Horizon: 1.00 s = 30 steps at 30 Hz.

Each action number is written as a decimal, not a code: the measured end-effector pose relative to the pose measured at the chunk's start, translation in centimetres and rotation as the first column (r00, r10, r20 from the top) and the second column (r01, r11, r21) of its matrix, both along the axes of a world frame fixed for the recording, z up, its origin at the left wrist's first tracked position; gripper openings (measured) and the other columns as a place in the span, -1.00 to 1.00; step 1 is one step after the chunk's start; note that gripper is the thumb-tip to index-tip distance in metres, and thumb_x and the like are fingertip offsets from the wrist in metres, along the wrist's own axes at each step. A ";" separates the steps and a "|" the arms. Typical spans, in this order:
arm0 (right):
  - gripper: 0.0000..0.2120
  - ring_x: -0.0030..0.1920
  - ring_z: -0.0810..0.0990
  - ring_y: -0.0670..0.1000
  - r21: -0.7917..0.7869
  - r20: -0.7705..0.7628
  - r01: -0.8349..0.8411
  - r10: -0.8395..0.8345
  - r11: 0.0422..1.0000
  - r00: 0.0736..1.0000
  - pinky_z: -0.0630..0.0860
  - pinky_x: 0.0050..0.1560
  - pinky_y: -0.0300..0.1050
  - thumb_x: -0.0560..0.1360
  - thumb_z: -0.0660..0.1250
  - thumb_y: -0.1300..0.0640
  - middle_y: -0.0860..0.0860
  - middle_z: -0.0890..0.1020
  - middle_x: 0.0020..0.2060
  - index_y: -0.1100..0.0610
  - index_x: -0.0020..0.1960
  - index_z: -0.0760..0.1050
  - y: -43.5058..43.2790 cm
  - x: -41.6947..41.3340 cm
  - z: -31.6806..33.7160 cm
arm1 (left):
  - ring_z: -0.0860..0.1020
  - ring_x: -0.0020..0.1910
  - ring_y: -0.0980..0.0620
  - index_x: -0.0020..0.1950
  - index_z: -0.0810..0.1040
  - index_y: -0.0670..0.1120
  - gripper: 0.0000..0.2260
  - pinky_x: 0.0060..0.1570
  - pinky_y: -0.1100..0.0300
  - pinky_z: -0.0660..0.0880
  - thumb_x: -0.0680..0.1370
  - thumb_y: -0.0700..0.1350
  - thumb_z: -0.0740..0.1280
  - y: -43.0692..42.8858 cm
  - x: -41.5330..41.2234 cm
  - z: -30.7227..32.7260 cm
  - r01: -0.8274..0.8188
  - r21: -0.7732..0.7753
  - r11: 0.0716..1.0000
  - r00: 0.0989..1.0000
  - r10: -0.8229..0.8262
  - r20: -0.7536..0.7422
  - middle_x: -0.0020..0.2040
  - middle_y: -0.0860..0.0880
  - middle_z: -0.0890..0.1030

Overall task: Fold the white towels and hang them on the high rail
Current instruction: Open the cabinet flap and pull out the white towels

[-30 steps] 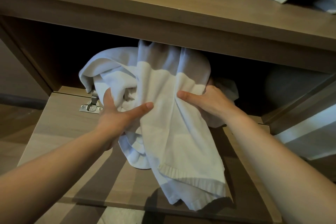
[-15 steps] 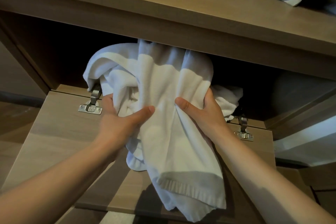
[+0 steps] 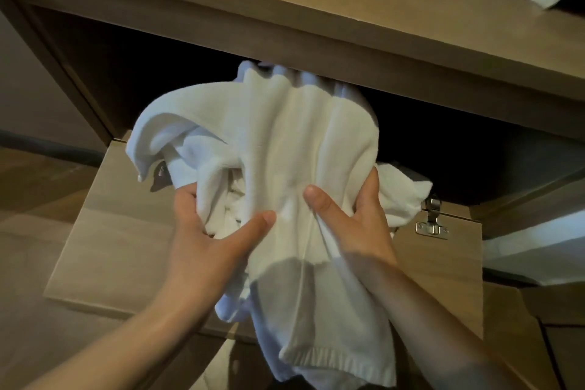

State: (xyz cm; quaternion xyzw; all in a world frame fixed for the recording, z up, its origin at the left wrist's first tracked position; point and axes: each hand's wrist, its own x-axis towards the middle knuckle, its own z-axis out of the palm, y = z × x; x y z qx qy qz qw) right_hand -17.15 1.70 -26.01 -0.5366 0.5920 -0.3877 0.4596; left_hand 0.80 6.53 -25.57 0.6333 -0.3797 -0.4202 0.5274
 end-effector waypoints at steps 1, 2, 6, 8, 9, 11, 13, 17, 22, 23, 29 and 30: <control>0.12 0.41 0.41 -0.01 0.030 0.012 0.020 -0.021 0.999 1.000 0.37 0.41 0.13 0.08 0.43 -0.54 -0.12 0.42 0.42 -0.20 0.51 0.09 0.6 0.3 0.0 | 0.50 -0.13 0.50 0.11 0.33 0.19 -0.40 -0.20 0.32 0.44 0.26 0.01 0.63 0.8 -0.2 0.0 -0.025 0.016 1.000 1.000 0.025 -0.010 -0.13 0.49 0.48; 0.16 0.39 0.43 0.02 0.068 0.030 0.042 -0.044 0.997 0.999 0.40 0.37 0.15 0.02 0.44 -0.55 -0.09 0.42 0.42 -0.22 0.50 0.10 1.2 0.7 0.0 | 0.50 -0.12 0.50 0.09 0.33 0.23 -0.42 -0.20 0.37 0.44 0.26 0.03 0.63 1.7 -0.4 0.1 -0.047 0.042 0.998 0.998 0.049 -0.028 -0.12 0.49 0.49; 0.12 0.26 0.56 -0.01 0.115 0.087 0.032 -0.042 0.993 0.995 0.57 0.16 0.05 0.06 0.51 -0.48 -0.09 0.53 0.30 -0.22 0.48 0.11 3.2 1.3 1.1 | 0.62 -0.09 0.29 0.03 0.37 0.31 -0.47 -0.18 0.23 0.54 0.20 0.03 0.56 4.5 -1.2 1.5 -0.100 0.141 0.985 0.984 0.119 -0.132 -0.03 0.28 0.62; -0.01 0.22 0.58 -0.11 0.132 0.089 0.024 -0.035 0.991 0.995 0.59 0.08 -0.17 0.16 0.51 -0.41 -0.14 0.56 0.25 -0.21 0.45 0.14 4.2 1.2 2.4 | 0.66 -0.04 0.15 0.07 0.39 0.24 -0.46 -0.12 0.10 0.58 0.21 -0.06 0.55 5.4 -1.3 2.7 -0.111 0.156 0.982 0.977 0.136 -0.162 0.00 0.12 0.66; -0.06 0.20 0.58 -0.15 0.132 0.088 0.029 -0.041 0.991 0.995 0.58 0.04 -0.25 0.19 0.51 -0.36 -0.16 0.56 0.24 -0.19 0.44 0.16 4.6 1.2 3.2 | 0.66 -0.01 0.10 0.09 0.40 0.20 -0.45 -0.09 0.05 0.59 0.21 -0.08 0.55 5.8 -1.4 3.5 -0.109 0.165 0.980 0.977 0.136 -0.165 0.01 0.06 0.66; -0.14 0.17 0.57 -0.22 0.138 0.081 0.041 -0.053 0.990 0.995 0.55 0.01 -0.32 0.22 0.50 -0.31 -0.18 0.54 0.23 -0.17 0.42 0.22 5.6 1.2 4.8 | 0.66 0.00 0.06 0.10 0.40 0.18 -0.44 -0.04 0.00 0.59 0.21 -0.08 0.56 6.6 -1.5 5.4 -0.107 0.191 0.976 0.982 0.134 -0.133 0.01 0.01 0.66; -0.15 0.09 0.57 -0.29 0.160 0.082 0.049 -0.062 0.986 0.995 0.51 -0.08 -0.45 0.25 0.53 -0.27 -0.15 0.55 0.21 -0.13 0.43 0.23 6.5 1.3 6.8 | 0.66 -0.08 0.09 0.04 0.40 0.21 -0.43 -0.09 0.12 0.61 0.19 -0.03 0.63 7.4 -1.8 7.5 -0.129 0.227 0.965 0.985 0.151 -0.082 -0.05 0.04 0.67; -0.17 0.12 0.53 -0.34 0.158 0.097 0.053 -0.069 0.986 0.993 0.44 -0.07 -0.55 0.32 0.51 -0.18 -0.22 0.54 0.22 -0.15 0.48 0.18 7.9 1.5 10.6 | 0.66 -0.12 0.07 0.02 0.39 0.20 -0.45 -0.04 -0.03 0.60 0.12 0.12 0.55 8.8 -1.9 11.7 -0.179 0.275 0.945 0.977 0.204 -0.065 -0.11 0.06 0.66; -0.31 0.18 0.55 -0.24 0.163 0.062 0.062 -0.073 0.985 0.995 0.54 0.14 -0.20 0.33 0.50 -0.17 -0.28 0.54 0.17 -0.20 0.36 0.25 9.0 1.8 15.6 | 0.64 -0.20 0.10 -0.01 0.41 0.19 -0.48 -0.11 0.03 0.60 0.10 0.13 0.49 9.9 -2.2 16.9 -0.198 0.297 0.934 0.967 0.235 -0.095 -0.18 0.06 0.66; -0.30 0.17 0.55 -0.24 0.176 0.052 0.069 -0.079 0.982 0.995 0.54 0.14 -0.18 0.31 0.49 -0.19 -0.26 0.54 0.17 -0.21 0.36 0.25 9.3 1.8 16.7 | 0.62 -0.25 0.18 -0.04 0.41 0.22 -0.51 -0.17 0.19 0.59 0.10 0.13 0.49 10.2 -2.3 18.0 -0.207 0.297 0.932 0.967 0.241 -0.082 -0.20 0.11 0.66; -0.35 0.08 0.54 -0.35 0.204 0.047 0.088 -0.099 0.975 0.994 0.53 -0.12 -0.42 0.35 0.49 -0.18 -0.36 0.54 0.08 -0.28 0.32 0.23 11.2 2.1 24.1 | 0.58 -0.30 0.34 -0.05 0.37 0.21 -0.54 -0.31 0.39 0.49 0.16 0.05 0.49 11.7 -2.1 25.1 -0.224 0.293 0.930 0.971 0.237 -0.011 -0.22 0.30 0.63; -0.38 0.05 0.56 -0.33 0.202 0.059 0.082 -0.095 0.976 0.994 0.52 -0.14 -0.45 0.36 0.49 -0.15 -0.37 0.55 0.05 -0.25 0.31 0.25 11.4 2.1 25.7 | 0.59 -0.28 0.31 -0.04 0.36 0.23 -0.54 -0.27 0.28 0.51 0.16 0.07 0.48 11.8 -2.0 26.8 -0.217 0.296 0.930 0.973 0.230 -0.007 -0.19 0.29 0.63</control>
